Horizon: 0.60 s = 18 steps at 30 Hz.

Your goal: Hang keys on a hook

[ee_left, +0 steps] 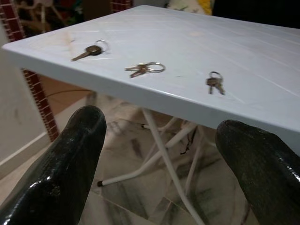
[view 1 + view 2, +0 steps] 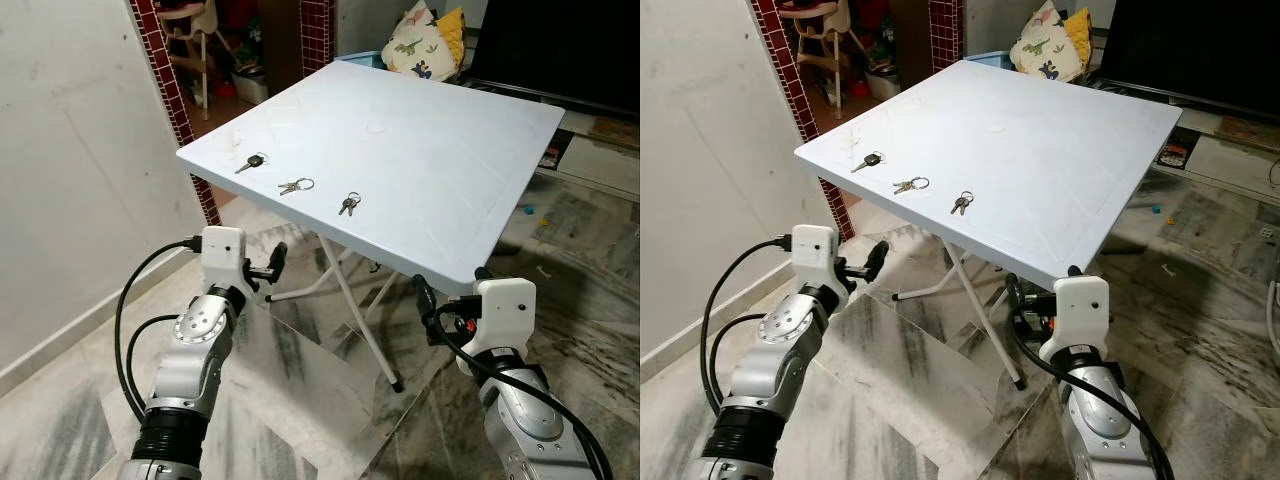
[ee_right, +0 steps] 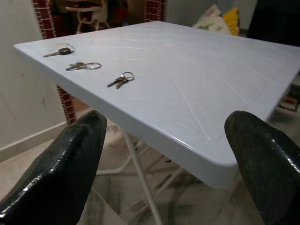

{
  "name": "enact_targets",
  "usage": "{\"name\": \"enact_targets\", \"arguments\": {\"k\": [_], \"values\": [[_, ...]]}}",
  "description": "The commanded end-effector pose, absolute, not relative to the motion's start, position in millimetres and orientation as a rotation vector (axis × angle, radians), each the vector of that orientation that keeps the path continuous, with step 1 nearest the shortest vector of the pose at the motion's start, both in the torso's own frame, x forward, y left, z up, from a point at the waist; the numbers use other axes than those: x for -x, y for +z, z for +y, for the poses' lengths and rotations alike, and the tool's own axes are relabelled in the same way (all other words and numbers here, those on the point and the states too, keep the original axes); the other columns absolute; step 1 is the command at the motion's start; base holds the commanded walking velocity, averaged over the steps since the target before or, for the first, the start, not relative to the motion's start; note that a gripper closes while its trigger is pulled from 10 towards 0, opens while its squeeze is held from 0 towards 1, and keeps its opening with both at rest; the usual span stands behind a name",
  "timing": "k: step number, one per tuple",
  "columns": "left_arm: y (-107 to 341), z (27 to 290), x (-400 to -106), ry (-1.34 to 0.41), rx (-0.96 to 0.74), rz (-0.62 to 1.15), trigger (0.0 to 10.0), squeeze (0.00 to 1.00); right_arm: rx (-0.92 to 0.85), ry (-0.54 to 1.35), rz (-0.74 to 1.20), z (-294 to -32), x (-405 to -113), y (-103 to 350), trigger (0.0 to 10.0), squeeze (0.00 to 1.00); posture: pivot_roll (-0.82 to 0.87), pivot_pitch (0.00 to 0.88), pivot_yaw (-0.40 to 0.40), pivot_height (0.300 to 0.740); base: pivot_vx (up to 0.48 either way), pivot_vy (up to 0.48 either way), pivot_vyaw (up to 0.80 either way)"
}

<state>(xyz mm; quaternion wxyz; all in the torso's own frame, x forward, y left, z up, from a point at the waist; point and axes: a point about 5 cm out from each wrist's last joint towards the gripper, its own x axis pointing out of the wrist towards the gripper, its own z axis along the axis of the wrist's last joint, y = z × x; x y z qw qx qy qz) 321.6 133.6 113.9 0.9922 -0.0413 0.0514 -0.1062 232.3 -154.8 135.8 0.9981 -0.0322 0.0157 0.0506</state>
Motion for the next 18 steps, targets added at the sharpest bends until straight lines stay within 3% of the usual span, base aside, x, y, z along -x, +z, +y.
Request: {"name": "enact_targets", "arguments": {"k": [1, 18], "values": [[116.0, 140.2, -321.4, -0.190, 0.086, 0.099, 10.0, 0.00, 0.077, 0.127, 0.011, -151.1, -234.1, 139.6, 10.0, 0.00, -0.03, 0.000, 0.023, 0.740, 0.000, 0.000, 0.00], [116.1, 136.8, -321.9, -0.212, 0.077, 0.103, 10.0, 0.00, 0.128, 0.145, -0.009, -143.8, -238.5, 138.4, 10.0, 0.00, -0.02, 0.000, 0.023, 0.740, 0.311, 0.000, 0.00]]}}
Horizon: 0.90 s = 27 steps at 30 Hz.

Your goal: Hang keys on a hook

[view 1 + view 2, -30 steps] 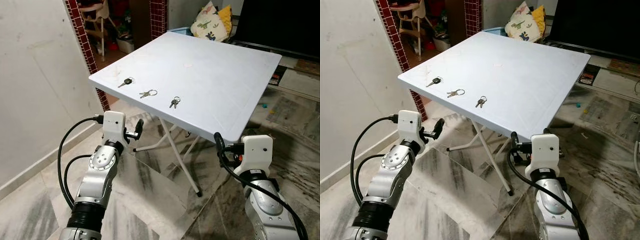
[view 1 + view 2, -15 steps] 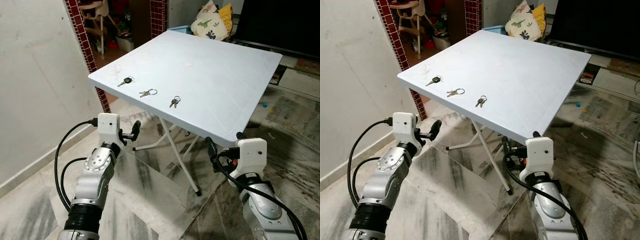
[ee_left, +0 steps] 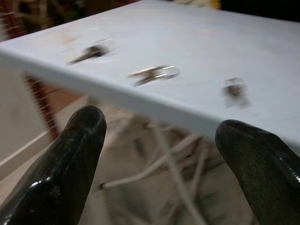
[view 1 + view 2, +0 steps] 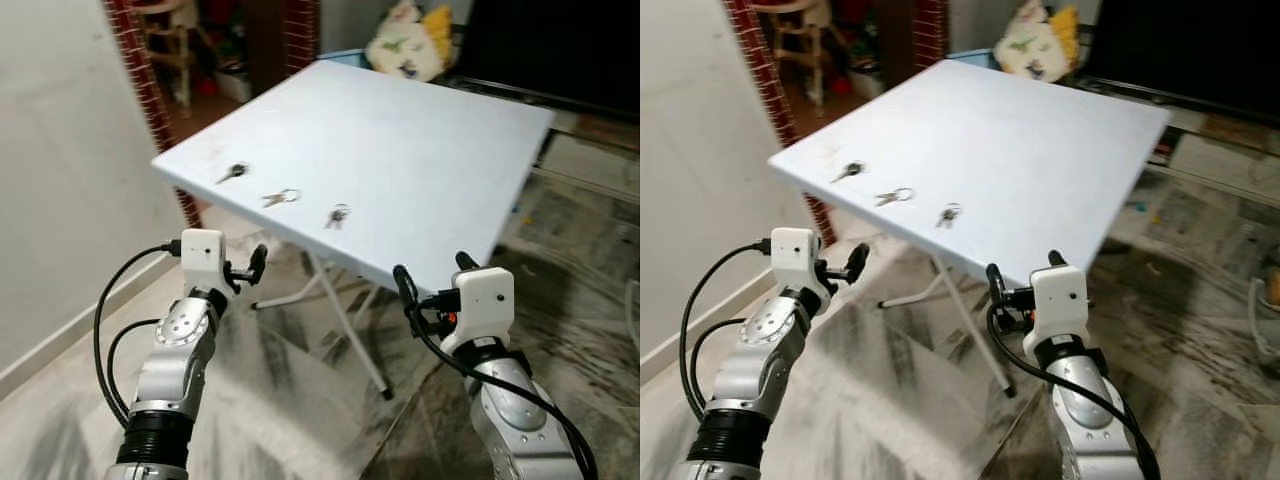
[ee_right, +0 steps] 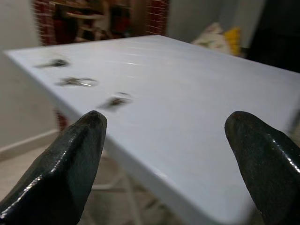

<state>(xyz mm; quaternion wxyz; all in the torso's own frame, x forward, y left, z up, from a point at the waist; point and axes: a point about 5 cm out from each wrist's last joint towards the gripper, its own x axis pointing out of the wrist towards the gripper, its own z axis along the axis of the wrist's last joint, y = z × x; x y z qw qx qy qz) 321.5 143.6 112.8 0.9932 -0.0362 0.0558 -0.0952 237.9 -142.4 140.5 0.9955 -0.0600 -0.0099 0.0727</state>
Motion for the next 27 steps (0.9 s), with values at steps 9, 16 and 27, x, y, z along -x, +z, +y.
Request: {"name": "enact_targets", "arguments": {"k": [9, 16, 27], "values": [[117.5, 136.1, -322.8, -0.201, 0.061, 0.100, 10.0, 0.00, 0.130, 0.164, -0.014, -142.0, -240.5, 138.2, 10.0, 0.00, -0.01, 0.000, 0.028, 0.740, 0.310, 0.000, 0.00], [117.5, 139.3, -325.3, -0.142, 0.006, 0.096, 10.0, 0.00, 0.146, 0.178, -0.035, -140.8, -240.8, 140.2, 10.0, 0.00, -0.01, 0.000, 0.028, 0.740, 0.000, 0.000, 0.00], [118.4, 138.5, -327.3, -0.129, -0.001, 0.093, 10.0, 0.00, 0.146, 0.171, -0.049, -141.0, -243.7, 142.5, 10.0, 0.00, -0.01, 0.000, 0.028, 0.740, 0.000, 0.000, 0.56]]}}
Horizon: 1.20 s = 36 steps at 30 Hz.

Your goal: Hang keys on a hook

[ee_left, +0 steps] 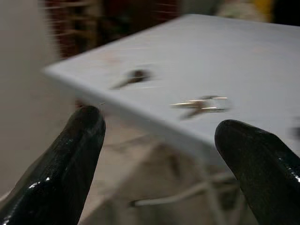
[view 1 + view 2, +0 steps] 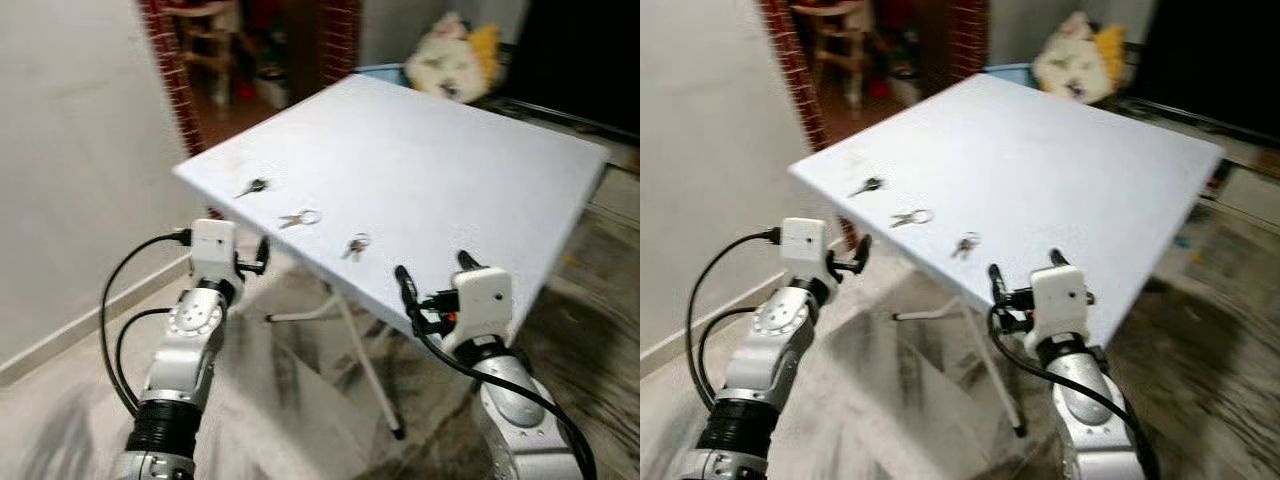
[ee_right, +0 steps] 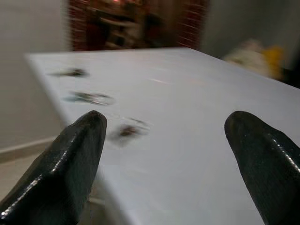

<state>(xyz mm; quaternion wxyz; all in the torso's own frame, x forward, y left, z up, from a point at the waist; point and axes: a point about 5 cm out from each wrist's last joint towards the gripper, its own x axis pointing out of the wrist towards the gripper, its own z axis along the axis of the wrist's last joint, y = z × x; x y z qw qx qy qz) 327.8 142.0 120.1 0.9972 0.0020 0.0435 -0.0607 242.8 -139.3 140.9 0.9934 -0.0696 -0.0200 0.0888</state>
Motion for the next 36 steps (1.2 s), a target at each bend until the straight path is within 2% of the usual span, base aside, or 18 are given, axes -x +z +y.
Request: {"name": "enact_targets", "arguments": {"k": [1, 10, 36], "values": [[117.8, 138.0, -326.9, -0.131, 0.002, 0.096, 10.0, 0.00, 0.141, 0.168, -0.050, -141.2, -244.0, 142.7, 10.0, 0.00, -0.01, 0.000, 0.028, 0.740, 0.000, 0.000, 0.00], [117.1, 135.4, -325.4, -0.179, 0.027, 0.096, 10.0, 0.00, 0.133, 0.145, -0.066, -144.6, -245.3, 145.8, 10.0, 0.00, -0.02, 0.000, 0.027, 0.740, 0.000, 0.000, 0.00], [121.8, 126.3, -327.5, -0.232, 0.037, 0.081, 10.0, 0.00, 0.144, 0.101, -0.094, -149.2, -249.8, 148.9, 10.0, 0.00, -0.01, 0.000, 0.037, 0.740, 0.302, 0.000, 0.00]]}}
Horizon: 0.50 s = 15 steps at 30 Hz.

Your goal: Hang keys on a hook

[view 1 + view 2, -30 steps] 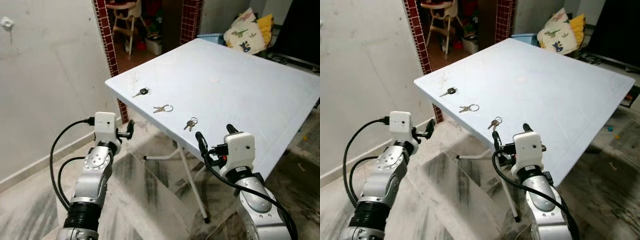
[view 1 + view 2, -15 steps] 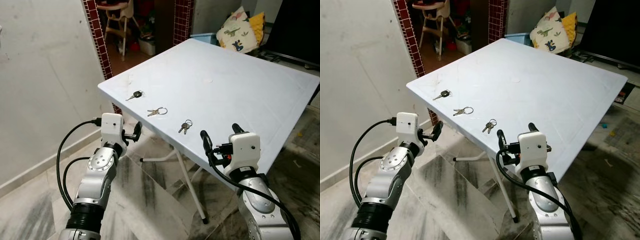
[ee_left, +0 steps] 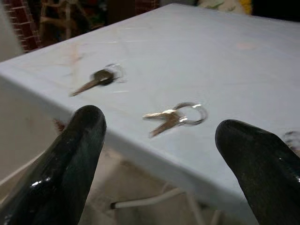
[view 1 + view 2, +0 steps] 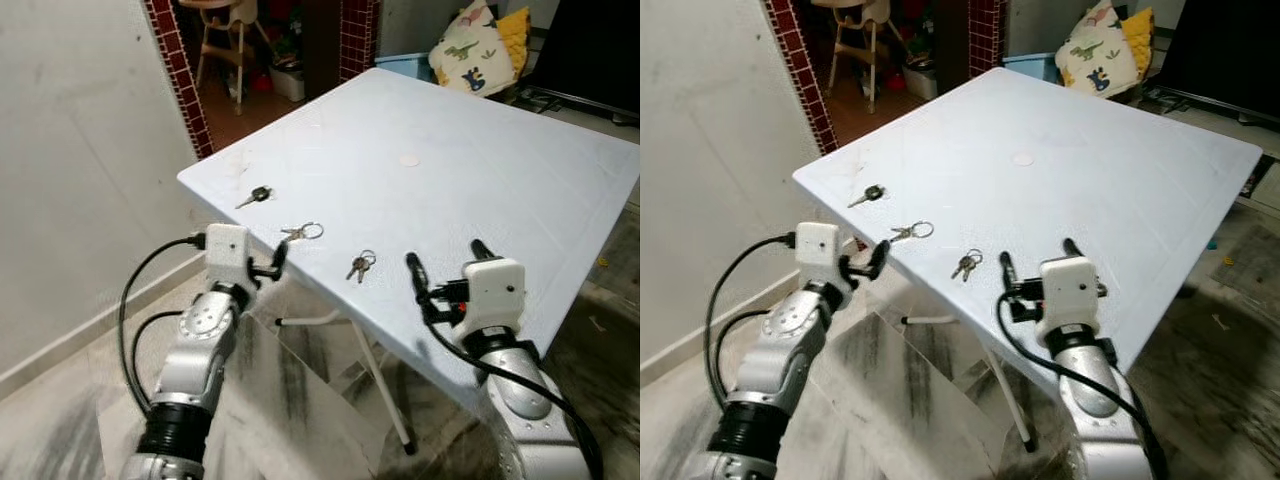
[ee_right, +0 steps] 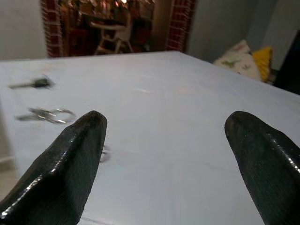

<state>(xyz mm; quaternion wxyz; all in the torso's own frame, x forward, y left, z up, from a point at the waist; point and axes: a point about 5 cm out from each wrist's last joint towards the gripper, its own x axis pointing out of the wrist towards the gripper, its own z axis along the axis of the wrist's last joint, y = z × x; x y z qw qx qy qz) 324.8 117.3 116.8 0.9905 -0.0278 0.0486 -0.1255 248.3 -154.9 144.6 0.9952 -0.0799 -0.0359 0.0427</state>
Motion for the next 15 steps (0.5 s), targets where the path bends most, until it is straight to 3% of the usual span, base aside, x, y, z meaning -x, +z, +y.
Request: {"name": "enact_targets", "arguments": {"k": [1, 13, 15], "values": [[122.1, 125.9, -327.3, -0.233, 0.035, 0.080, 10.0, 0.00, 0.144, 0.102, -0.092, -148.8, -249.8, 148.4, 10.0, 0.00, -0.01, 0.000, 0.038, 0.740, 0.307, 0.000, 0.00], [119.9, 130.1, -323.9, -0.222, 0.037, 0.086, 10.0, 0.00, 0.139, 0.124, -0.076, -143.6, -250.2, 143.4, 10.0, 0.00, 0.00, 0.000, 0.035, 0.740, 0.292, 0.000, 0.00], [119.0, 130.3, -323.6, -0.206, 0.046, 0.085, 10.0, 0.00, 0.140, 0.132, -0.072, -143.5, -250.4, 142.9, 10.0, 0.00, 0.00, 0.000, 0.029, 0.740, 0.000, 0.000, 0.00]]}}
